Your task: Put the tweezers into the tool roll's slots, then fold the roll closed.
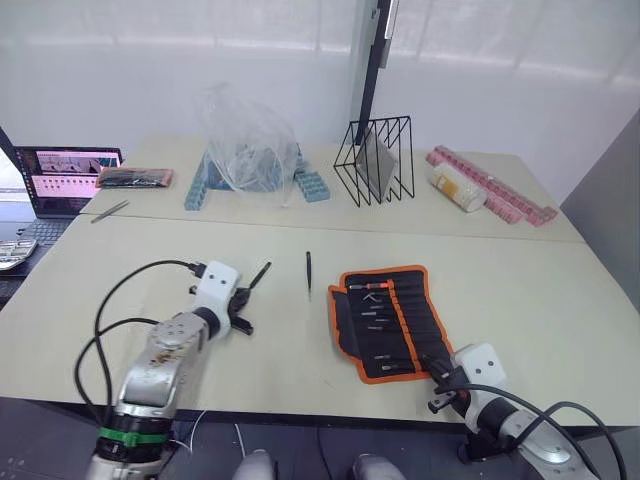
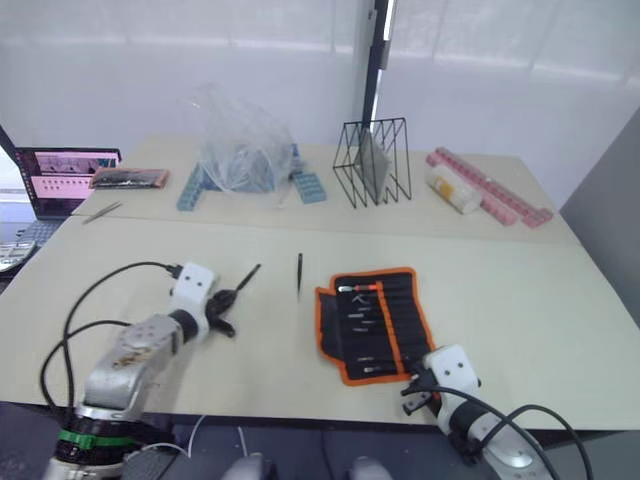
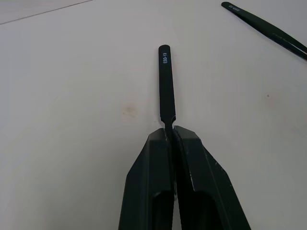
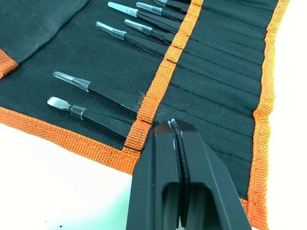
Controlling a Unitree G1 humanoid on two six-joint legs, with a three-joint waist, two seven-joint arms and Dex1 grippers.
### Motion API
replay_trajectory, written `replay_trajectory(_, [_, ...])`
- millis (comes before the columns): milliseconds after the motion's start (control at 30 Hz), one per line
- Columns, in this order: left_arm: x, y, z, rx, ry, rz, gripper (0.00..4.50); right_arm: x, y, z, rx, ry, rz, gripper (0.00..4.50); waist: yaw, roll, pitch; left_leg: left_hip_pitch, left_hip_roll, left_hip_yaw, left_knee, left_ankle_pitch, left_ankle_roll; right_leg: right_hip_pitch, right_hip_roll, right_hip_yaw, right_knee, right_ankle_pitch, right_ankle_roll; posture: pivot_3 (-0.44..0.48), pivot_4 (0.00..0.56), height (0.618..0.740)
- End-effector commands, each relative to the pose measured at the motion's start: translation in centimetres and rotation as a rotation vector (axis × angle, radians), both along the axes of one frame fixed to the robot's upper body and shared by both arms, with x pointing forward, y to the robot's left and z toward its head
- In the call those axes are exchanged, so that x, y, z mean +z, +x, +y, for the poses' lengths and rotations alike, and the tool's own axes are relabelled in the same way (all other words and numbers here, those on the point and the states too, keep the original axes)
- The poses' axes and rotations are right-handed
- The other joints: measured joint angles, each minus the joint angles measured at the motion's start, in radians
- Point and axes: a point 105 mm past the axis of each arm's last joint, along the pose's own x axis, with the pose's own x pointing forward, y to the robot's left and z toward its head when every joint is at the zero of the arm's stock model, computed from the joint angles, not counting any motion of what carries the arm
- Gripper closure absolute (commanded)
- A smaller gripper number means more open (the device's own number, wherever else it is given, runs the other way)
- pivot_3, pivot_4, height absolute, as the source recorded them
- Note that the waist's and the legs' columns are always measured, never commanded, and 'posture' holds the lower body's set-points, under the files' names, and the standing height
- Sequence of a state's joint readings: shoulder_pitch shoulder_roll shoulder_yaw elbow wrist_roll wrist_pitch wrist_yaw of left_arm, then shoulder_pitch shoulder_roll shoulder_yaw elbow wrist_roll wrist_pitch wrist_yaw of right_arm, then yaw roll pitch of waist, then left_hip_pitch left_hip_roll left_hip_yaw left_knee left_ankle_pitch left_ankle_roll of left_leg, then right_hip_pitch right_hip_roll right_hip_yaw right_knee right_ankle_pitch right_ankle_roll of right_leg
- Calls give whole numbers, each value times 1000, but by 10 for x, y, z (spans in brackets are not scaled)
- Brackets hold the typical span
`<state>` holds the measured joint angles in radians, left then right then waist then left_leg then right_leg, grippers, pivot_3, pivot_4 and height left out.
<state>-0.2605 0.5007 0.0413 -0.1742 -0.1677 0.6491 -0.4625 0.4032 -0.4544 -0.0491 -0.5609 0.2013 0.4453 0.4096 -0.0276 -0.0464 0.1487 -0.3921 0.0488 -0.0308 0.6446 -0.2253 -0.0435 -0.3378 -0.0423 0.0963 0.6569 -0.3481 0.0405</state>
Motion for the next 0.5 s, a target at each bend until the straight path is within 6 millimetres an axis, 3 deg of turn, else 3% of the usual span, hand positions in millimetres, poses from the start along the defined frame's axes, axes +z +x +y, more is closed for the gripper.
replay_trajectory(33, [41,5,-18,-165,-25,-109,4471,-28,-9,-10,-45,-24,130,4500,5,-4,1,0,0,0,0,0,0,0,0,0,0,0,0,0,150,705])
replay_trajectory(233, [74,-5,-68,-496,-14,-103,4471,-28,-7,-10,-49,-21,130,4500,2,-5,2,-1,0,2,0,0,-1,0,-1,0,-2,1,0,0,150,705])
replay_trajectory(500, [78,-16,-144,-771,130,17,4471,-28,-8,-9,-46,-19,137,4500,-3,-7,3,-2,-1,2,0,0,0,-1,1,1,-2,1,0,0,150,705])
